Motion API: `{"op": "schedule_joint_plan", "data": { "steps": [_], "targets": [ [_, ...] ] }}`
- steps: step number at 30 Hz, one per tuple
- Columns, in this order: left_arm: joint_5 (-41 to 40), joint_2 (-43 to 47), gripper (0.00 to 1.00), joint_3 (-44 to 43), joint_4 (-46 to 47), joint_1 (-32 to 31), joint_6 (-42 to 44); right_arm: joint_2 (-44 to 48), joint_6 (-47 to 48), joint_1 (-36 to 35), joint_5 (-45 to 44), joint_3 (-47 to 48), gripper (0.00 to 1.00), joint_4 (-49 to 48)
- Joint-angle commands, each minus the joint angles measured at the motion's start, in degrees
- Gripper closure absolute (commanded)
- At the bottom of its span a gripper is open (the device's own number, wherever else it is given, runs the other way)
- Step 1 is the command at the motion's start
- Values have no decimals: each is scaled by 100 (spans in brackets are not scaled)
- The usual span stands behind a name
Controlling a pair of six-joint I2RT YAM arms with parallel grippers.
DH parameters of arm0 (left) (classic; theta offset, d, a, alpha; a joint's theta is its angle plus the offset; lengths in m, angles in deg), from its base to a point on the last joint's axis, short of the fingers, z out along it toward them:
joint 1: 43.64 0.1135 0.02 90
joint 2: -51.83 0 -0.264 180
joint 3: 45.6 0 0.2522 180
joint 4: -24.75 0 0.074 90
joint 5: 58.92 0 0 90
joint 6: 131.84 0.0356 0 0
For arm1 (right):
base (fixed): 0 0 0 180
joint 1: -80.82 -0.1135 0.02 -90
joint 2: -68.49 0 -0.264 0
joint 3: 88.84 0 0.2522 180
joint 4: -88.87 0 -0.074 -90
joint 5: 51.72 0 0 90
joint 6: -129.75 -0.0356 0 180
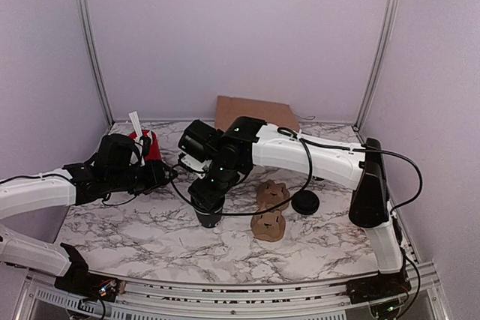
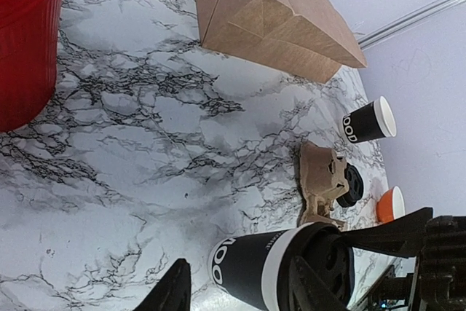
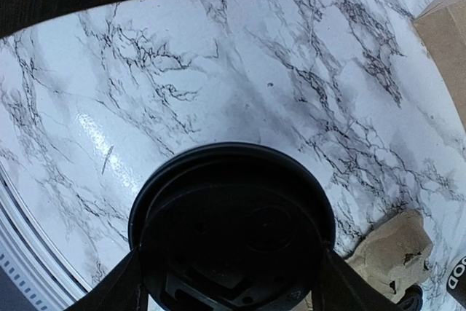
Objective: Pack the takeout coffee
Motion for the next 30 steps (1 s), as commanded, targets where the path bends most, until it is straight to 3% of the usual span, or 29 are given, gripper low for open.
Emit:
{"op": "schedule_joint_plan", "data": {
  "steps": [1, 12, 30],
  "targets": [
    [318, -190, 58, 92, 261, 29, 30, -81, 37, -42, -67, 347, 30, 74],
    [647, -685, 73, 230, 545, -35, 18, -145, 38, -49, -100, 495, 30, 204],
    [880, -1479, 78, 193, 1134, -673, -49, -281, 15, 99, 38, 500, 30, 199]
  ]
}}
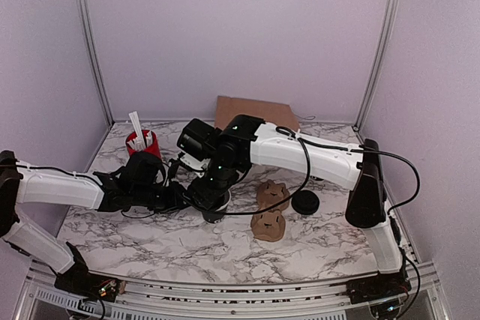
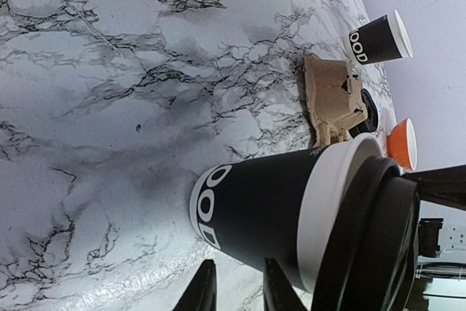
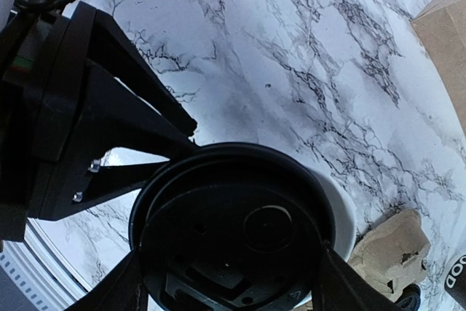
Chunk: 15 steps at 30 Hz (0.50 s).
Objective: Pack the takeout coffee
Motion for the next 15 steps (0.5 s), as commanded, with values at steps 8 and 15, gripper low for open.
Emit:
{"op": "schedule_joint_plan", "data": {
  "steps": [8, 15],
  "targets": [
    [-17, 26, 78, 102, 225, -78, -79, -54, -85, 92, 35, 243, 30, 30],
    [-412, 292, 78, 201, -68, -74, -111, 21, -132, 84, -42, 438, 30, 163]
  ]
}}
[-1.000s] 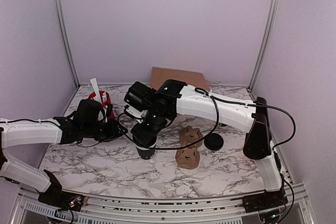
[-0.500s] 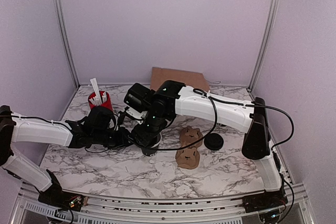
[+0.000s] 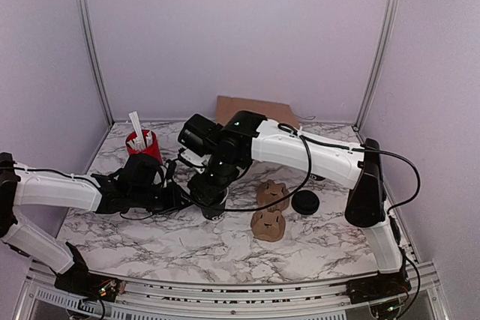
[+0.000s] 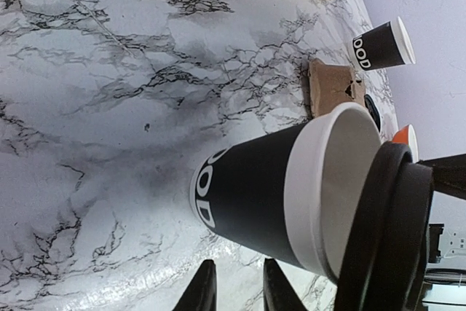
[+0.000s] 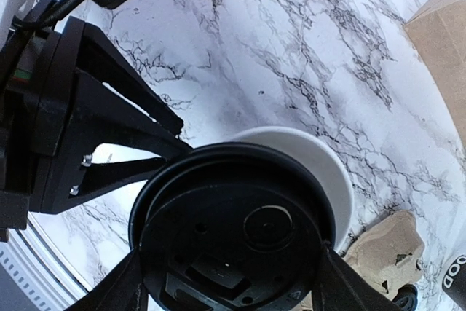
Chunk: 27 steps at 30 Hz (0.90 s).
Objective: Pack the takeout coffee
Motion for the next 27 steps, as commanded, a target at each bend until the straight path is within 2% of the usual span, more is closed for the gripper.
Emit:
{"op": "schedule_joint_plan", "data": {
  "steps": [1, 11, 27],
  "targets": [
    [-292, 229, 78, 90, -165, -19, -4, 43, -74, 28, -64, 335, 30, 121],
    [-567, 469, 77, 75, -486, -11, 79, -48, 38, 286, -155, 374, 30, 174],
    [-576, 530, 77, -54, -602, -2, 199, -199, 132, 352, 252, 458, 30, 214]
  ]
}}
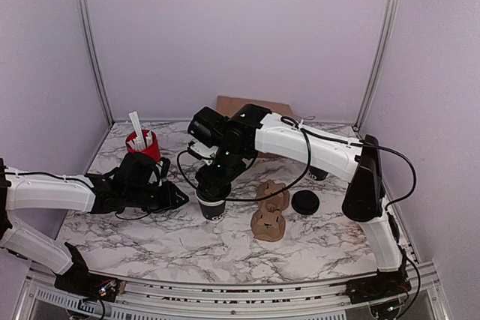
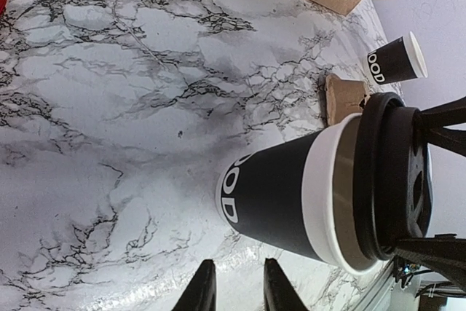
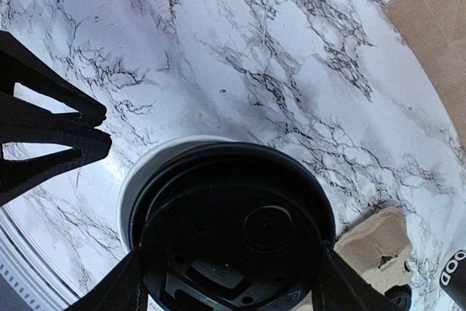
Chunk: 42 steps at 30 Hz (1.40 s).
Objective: Pack the takeout coffee
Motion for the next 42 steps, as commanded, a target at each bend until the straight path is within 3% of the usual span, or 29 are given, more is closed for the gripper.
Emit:
{"op": "schedule_joint_plan", "data": {
  "steps": [1, 42],
  "targets": [
    [-68, 104, 77, -105, -159, 0, 131, -93, 66, -22, 135, 280, 30, 51],
    [88, -93, 77, -140, 50, 0, 128, -275, 68, -141, 69, 615, 29, 285]
  ]
}}
